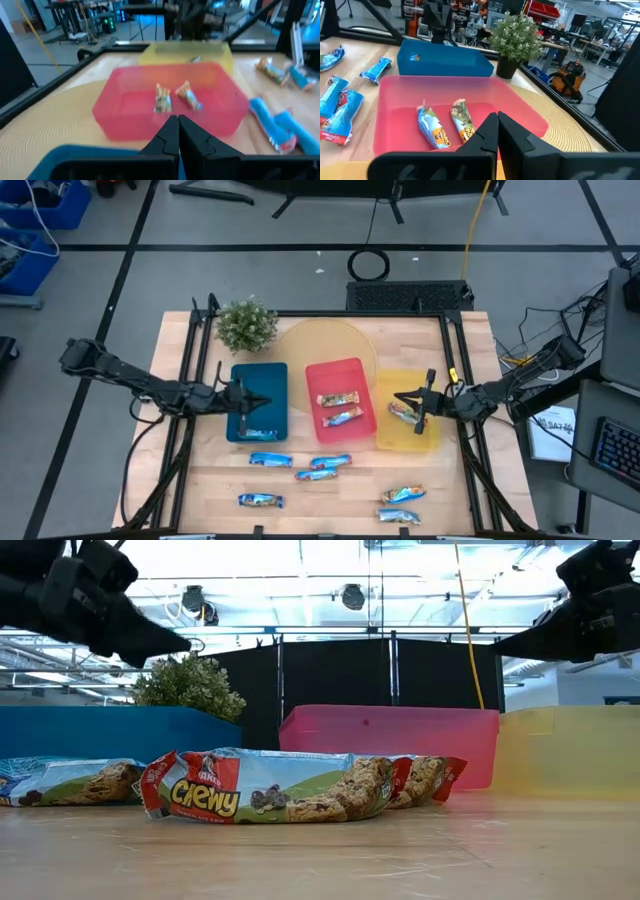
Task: Pick and place Granola Bars by type
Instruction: Put the red granola bar into the yellow bin
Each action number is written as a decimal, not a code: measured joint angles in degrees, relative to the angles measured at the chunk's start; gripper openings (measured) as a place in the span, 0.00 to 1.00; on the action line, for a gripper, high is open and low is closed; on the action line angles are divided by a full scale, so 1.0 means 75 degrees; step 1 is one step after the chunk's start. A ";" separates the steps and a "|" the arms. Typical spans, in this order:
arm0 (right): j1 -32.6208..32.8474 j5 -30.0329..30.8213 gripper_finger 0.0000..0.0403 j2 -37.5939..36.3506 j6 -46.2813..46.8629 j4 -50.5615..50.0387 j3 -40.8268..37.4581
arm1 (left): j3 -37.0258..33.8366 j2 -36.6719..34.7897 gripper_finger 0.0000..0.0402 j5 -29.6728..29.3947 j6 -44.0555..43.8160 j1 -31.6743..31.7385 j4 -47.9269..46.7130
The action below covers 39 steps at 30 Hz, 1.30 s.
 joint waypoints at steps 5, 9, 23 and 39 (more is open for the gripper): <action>0.0000 0.0035 0.00 0.0016 0.0082 0.0073 0.0000 | -0.0015 -0.0026 0.01 -0.0002 0.0492 -0.0006 -0.0002; 0.0000 0.0766 0.00 0.0123 -0.0101 0.0484 0.0000 | -0.0015 -0.0026 0.04 0.0057 0.0998 -0.0006 0.0053; -0.0003 0.0771 0.00 0.1310 -0.1872 0.2504 0.0214 | -0.0015 -0.0023 0.02 0.0068 0.1432 -0.0006 0.0209; -0.0049 0.0580 0.00 0.4988 -0.0769 -0.0109 0.3964 | -0.0009 -0.0020 0.15 0.0113 0.0250 -0.0006 0.0356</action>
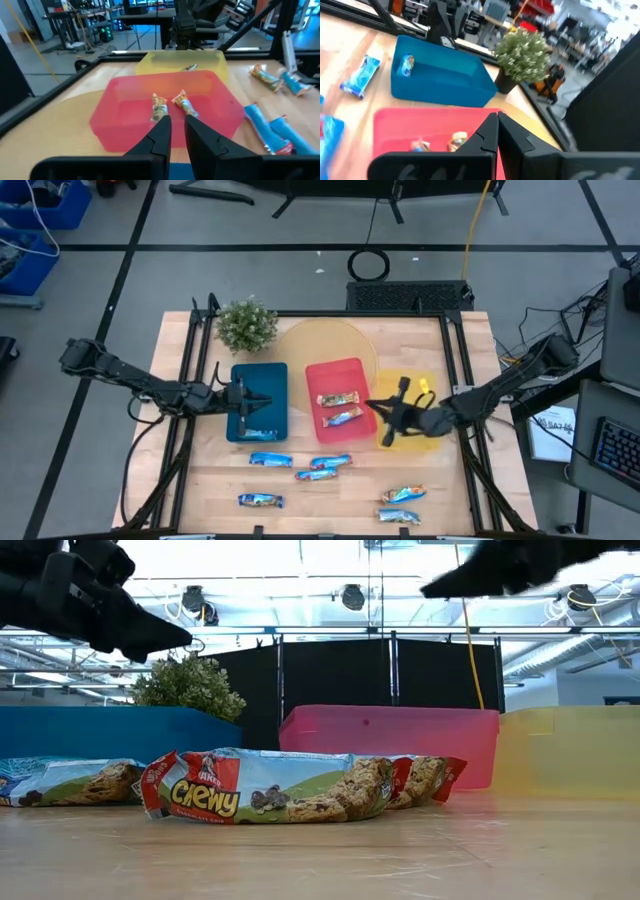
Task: Pick and place Granola Bars by type
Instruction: Put the red granola bar into the yellow bin
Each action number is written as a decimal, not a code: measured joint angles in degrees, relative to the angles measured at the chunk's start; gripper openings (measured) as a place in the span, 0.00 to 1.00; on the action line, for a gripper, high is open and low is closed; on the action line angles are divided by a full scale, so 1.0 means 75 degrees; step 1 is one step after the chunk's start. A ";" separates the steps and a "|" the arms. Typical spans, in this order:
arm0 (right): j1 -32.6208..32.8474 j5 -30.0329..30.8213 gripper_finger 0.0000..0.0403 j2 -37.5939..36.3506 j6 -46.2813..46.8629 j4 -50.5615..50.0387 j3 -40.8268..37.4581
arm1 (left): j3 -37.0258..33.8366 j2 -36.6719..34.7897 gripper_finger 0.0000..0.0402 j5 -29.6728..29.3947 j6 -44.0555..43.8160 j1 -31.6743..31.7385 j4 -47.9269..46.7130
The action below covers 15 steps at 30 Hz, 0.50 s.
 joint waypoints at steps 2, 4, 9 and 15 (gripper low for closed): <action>-0.0009 -0.0003 0.00 0.0449 0.0368 -0.0713 0.0658 | 0.0000 0.0000 0.16 0.0159 -0.0209 0.0000 -0.0001; -0.0006 -0.0005 0.00 0.0873 0.0496 -0.1232 0.1171 | 0.0000 0.0000 0.17 0.0350 -0.0261 0.0000 -0.0004; 0.0012 -0.0583 0.00 0.1566 0.0365 -0.1421 0.1853 | 0.0000 0.0000 0.17 0.0408 -0.0272 -0.0012 -0.0013; 0.0015 -0.0980 0.00 0.2518 0.1558 -0.2672 0.2651 | 0.0003 0.0000 0.17 0.0372 -0.0318 -0.0009 -0.0031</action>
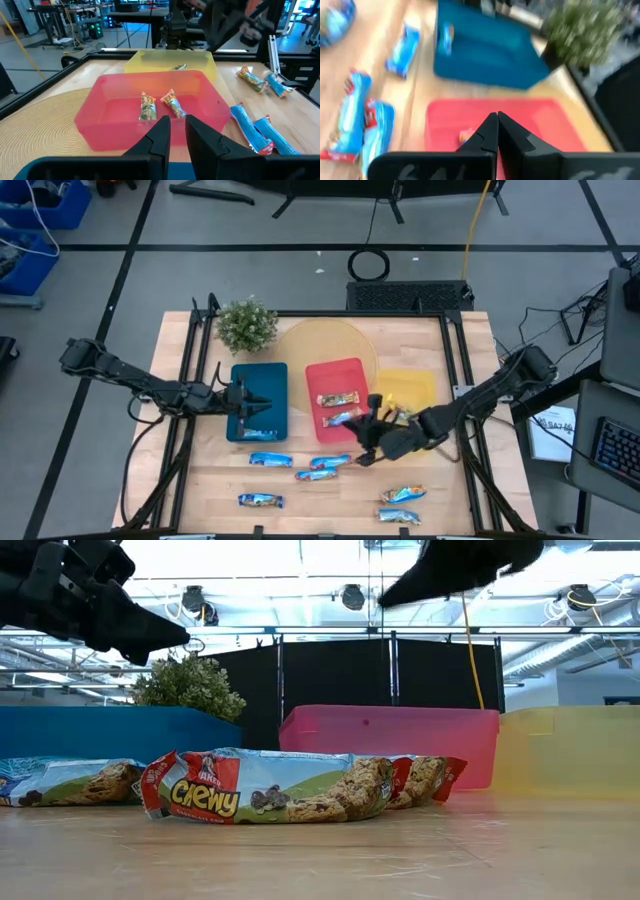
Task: Pick and place Granola Bars by type
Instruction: Put the red granola bar into the yellow bin
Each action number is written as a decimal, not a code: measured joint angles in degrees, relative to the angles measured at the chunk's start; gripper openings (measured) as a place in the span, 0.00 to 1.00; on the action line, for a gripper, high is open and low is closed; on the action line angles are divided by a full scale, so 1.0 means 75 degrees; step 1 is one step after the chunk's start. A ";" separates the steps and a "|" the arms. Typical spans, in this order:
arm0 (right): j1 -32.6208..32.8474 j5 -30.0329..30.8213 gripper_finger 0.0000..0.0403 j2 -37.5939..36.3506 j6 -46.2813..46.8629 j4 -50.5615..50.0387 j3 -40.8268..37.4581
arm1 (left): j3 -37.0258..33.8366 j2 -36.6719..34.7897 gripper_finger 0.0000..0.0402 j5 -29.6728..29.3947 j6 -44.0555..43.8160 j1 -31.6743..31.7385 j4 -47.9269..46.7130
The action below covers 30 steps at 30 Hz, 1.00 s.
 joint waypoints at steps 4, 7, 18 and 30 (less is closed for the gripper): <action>0.0056 -0.0048 0.00 0.0998 0.0415 -0.1337 0.1064 | 0.0000 0.0000 0.17 -0.0031 -0.0014 0.0003 0.0013; 0.0257 -0.0510 0.00 0.1604 -0.0172 -0.1472 0.1679 | 0.0000 0.0000 0.17 -0.0231 -0.0018 0.0003 0.0038; 0.0658 -0.1966 0.29 0.2821 -0.0529 -0.0048 0.2384 | 0.0002 0.0000 0.17 -0.0366 -0.0216 -0.0006 -0.0049; 0.0702 -0.2212 0.52 0.3799 -0.0493 0.0436 0.2372 | 0.0003 0.0000 0.17 -0.0356 -0.0189 -0.0008 -0.0254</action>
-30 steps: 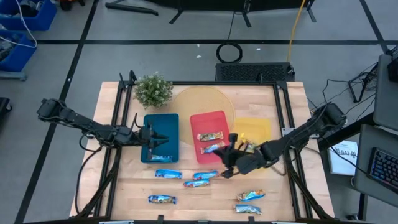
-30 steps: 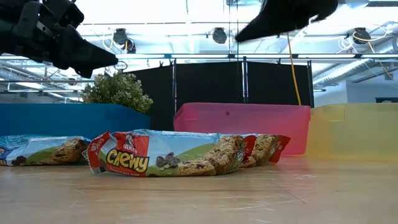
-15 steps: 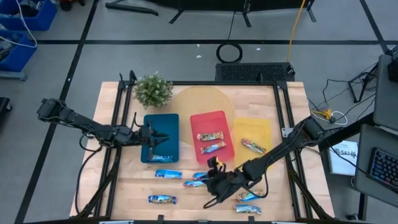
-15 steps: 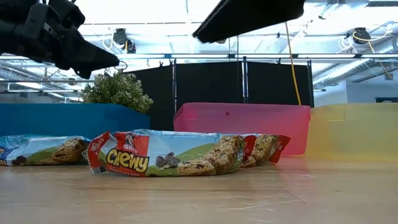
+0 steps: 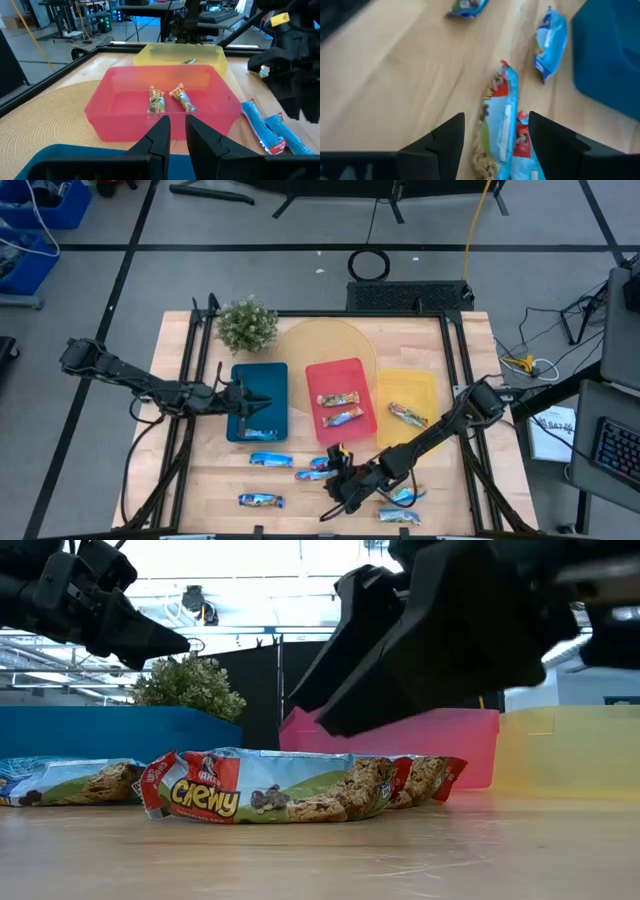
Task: Pick and place Granola Bars by type
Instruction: Put the red granola bar into the yellow bin
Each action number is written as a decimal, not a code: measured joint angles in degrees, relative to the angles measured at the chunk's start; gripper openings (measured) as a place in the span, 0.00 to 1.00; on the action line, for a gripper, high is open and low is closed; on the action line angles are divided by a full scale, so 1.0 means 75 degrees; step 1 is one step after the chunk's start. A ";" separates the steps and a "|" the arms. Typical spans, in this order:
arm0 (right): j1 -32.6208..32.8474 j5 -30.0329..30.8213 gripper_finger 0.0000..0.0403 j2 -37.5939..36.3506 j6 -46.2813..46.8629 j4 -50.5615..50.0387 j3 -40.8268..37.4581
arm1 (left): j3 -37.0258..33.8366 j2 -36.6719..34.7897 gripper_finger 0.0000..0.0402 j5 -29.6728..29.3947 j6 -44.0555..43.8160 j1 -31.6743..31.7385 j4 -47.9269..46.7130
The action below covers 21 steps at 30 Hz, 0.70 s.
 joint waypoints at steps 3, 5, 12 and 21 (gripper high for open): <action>-0.0001 0.0260 0.52 0.0170 -0.0055 0.0011 0.0001 | 0.0000 0.0000 0.17 0.0000 0.0035 -0.0001 0.0143; -0.0008 0.0257 0.50 0.0239 -0.0060 0.0069 0.0000 | 0.0000 0.0002 0.17 0.0003 0.0150 -0.0001 0.0141; -0.0010 0.0190 0.46 0.0288 0.0039 0.0197 0.0000 | 0.0000 0.0000 0.17 0.0006 0.0261 -0.0001 0.0152; -0.0016 0.0162 0.41 0.0296 0.0316 0.0324 -0.0248 | 0.0000 0.0000 0.17 0.0006 0.0273 -0.0001 0.0149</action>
